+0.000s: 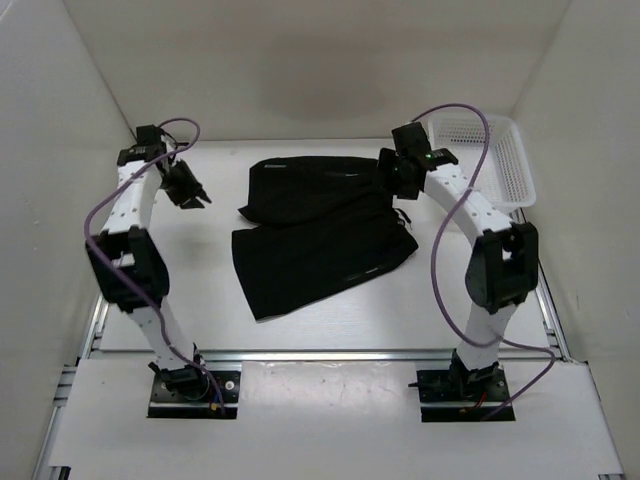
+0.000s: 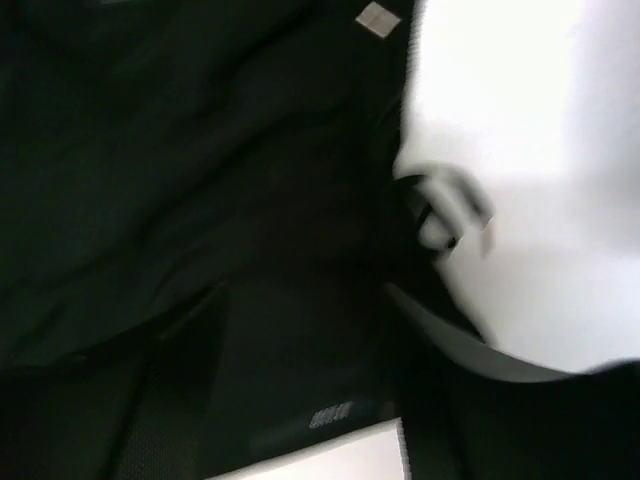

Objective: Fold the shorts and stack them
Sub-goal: Flatten the shorts out

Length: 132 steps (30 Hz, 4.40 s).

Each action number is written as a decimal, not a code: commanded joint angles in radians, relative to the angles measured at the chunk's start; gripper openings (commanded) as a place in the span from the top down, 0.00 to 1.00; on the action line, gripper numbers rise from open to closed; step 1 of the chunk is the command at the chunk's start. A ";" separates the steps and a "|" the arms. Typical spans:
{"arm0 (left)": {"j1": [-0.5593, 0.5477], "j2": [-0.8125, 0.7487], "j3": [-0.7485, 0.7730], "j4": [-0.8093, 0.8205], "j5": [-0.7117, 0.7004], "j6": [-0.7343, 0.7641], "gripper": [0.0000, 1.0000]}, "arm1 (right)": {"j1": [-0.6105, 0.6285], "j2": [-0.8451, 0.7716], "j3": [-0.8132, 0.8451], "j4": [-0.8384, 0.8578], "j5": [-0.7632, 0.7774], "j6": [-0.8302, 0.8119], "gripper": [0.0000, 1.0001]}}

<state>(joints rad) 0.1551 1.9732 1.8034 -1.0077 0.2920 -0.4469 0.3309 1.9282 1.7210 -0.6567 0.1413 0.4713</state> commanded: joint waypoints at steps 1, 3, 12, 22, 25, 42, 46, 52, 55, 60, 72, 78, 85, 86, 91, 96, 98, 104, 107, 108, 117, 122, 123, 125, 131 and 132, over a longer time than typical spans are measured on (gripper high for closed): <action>-0.025 -0.279 -0.241 0.018 -0.093 0.013 0.64 | 0.037 -0.187 -0.139 0.035 -0.029 0.050 0.28; -0.051 -0.399 -0.479 0.038 -0.065 -0.016 0.55 | 0.037 -0.285 -0.283 0.035 -0.029 0.061 0.19; -0.293 -0.539 -0.914 0.113 -0.042 -0.170 0.17 | -0.120 -0.540 -0.713 0.091 -0.270 0.127 0.30; -0.434 -0.324 -0.989 0.248 -0.022 -0.216 0.14 | -0.207 -0.405 -0.764 0.241 -0.373 0.159 0.26; -0.457 -0.312 -0.952 0.258 -0.022 -0.236 0.20 | -0.216 -0.333 -0.750 0.294 -0.385 0.171 0.26; -0.368 -0.592 -0.535 -0.070 -0.171 -0.168 0.90 | -0.119 -0.501 -0.526 0.137 -0.232 0.142 1.00; -0.287 -0.664 -0.169 -0.191 -0.182 -0.116 0.90 | -0.110 -0.635 -0.381 0.033 -0.204 0.086 1.00; -0.216 -0.769 0.147 -0.226 -0.136 -0.087 0.90 | -0.101 -0.738 -0.135 -0.138 -0.265 0.014 1.00; -0.204 -0.827 0.270 -0.250 -0.158 -0.087 0.90 | -0.101 -0.784 0.001 -0.224 -0.322 -0.017 1.00; -0.204 -0.916 0.413 -0.250 -0.278 -0.107 0.90 | -0.101 -0.845 0.229 -0.363 -0.416 -0.026 1.00; -0.253 -0.783 0.481 -0.258 -0.433 -0.078 0.90 | -0.101 -0.854 0.140 -0.373 -0.372 -0.026 1.00; -0.230 -0.617 0.234 -0.074 -0.453 -0.052 0.90 | -0.101 -0.669 -0.124 -0.112 -0.361 0.009 1.00; -0.169 -0.115 0.362 -0.009 -0.332 -0.061 0.71 | -0.119 -0.078 0.179 0.034 -0.394 0.076 0.41; -0.157 0.058 0.434 -0.034 -0.314 -0.061 0.28 | -0.130 0.109 0.297 0.014 -0.425 0.076 0.33; -0.146 0.345 0.763 -0.186 -0.277 -0.061 0.08 | -0.139 0.362 0.692 -0.070 -0.517 0.133 0.24; -0.146 0.065 0.346 0.017 -0.277 -0.052 0.08 | -0.119 0.145 0.340 0.023 -0.431 0.084 0.30; -0.146 0.009 0.223 0.005 -0.263 -0.052 0.11 | -0.119 0.019 0.131 0.038 -0.384 0.064 0.32; -0.218 -0.227 -0.175 0.030 -0.284 -0.052 0.17 | -0.110 -0.302 -0.311 0.057 -0.292 0.030 0.27; -0.227 -0.252 -0.248 0.061 -0.312 -0.049 0.26 | -0.101 -0.377 -0.454 0.057 -0.273 0.004 0.27; -0.227 -0.240 -0.248 0.061 -0.312 -0.049 0.33 | -0.101 -0.377 -0.480 0.057 -0.261 0.004 0.29; -0.236 -0.185 -0.346 0.049 -0.246 -0.049 0.18 | -0.082 -0.284 -0.581 0.080 -0.204 -0.007 0.24; -0.278 -0.143 -0.472 0.083 -0.220 -0.071 0.05 | -0.082 -0.187 -0.558 0.101 -0.183 0.004 0.26; -0.278 -0.128 -0.481 0.096 -0.220 -0.084 0.07 | -0.082 -0.175 -0.558 0.114 -0.183 0.019 0.27; -0.267 -0.071 -0.481 0.121 -0.234 -0.084 0.13 | -0.092 -0.141 -0.570 0.138 -0.183 0.029 0.35; -0.246 0.099 -0.346 0.130 -0.234 -0.066 0.50 | -0.101 -0.118 -0.551 0.158 -0.223 0.050 0.97; -0.233 0.114 -0.301 0.120 -0.234 -0.065 0.74 | -0.101 -0.130 -0.551 0.158 -0.223 0.059 1.00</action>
<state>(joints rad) -0.0990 2.0285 1.4307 -0.9577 0.0574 -0.5316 0.2348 1.8229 1.1442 -0.5285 -0.0750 0.5175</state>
